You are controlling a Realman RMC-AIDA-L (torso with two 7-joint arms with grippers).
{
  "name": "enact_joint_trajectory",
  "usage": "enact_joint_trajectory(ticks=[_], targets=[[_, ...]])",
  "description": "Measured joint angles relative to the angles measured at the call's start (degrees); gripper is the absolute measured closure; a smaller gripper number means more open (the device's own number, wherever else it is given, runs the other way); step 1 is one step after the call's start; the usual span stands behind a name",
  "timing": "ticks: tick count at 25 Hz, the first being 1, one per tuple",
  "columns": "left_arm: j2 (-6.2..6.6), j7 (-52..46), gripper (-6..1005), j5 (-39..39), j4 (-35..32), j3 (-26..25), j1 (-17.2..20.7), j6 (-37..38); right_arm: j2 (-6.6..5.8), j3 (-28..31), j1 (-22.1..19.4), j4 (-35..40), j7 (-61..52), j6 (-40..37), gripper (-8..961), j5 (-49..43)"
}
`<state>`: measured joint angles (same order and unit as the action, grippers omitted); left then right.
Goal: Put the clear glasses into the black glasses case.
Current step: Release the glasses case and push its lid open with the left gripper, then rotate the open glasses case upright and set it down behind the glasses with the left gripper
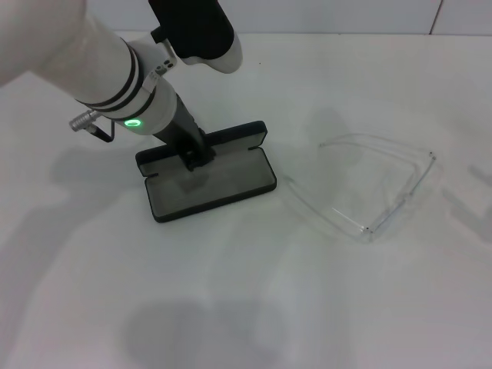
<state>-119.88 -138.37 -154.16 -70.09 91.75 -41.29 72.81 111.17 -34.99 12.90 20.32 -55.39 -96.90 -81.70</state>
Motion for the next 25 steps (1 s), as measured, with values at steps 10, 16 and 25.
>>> enact_joint_trajectory(ticks=[10, 16, 25], targets=[[0.0, -0.46, 763, 0.5, -0.3, -0.08, -0.01, -0.17, 0.1, 2.92, -0.2, -0.46, 0.14, -0.29, 277, 0.17], [0.0, -0.89, 792, 0.55, -4.24, 0.08, 1.36, 0.77, 0.2, 3.29, -0.92, -0.69, 0.14, -0.76, 277, 0.2], [-0.08, -2.15, 780, -0.02, -19.16, 7.84, 6.37, 5.97, 0.27, 4.59, -1.68, -1.03, 0.09, -0.84, 277, 0.2]])
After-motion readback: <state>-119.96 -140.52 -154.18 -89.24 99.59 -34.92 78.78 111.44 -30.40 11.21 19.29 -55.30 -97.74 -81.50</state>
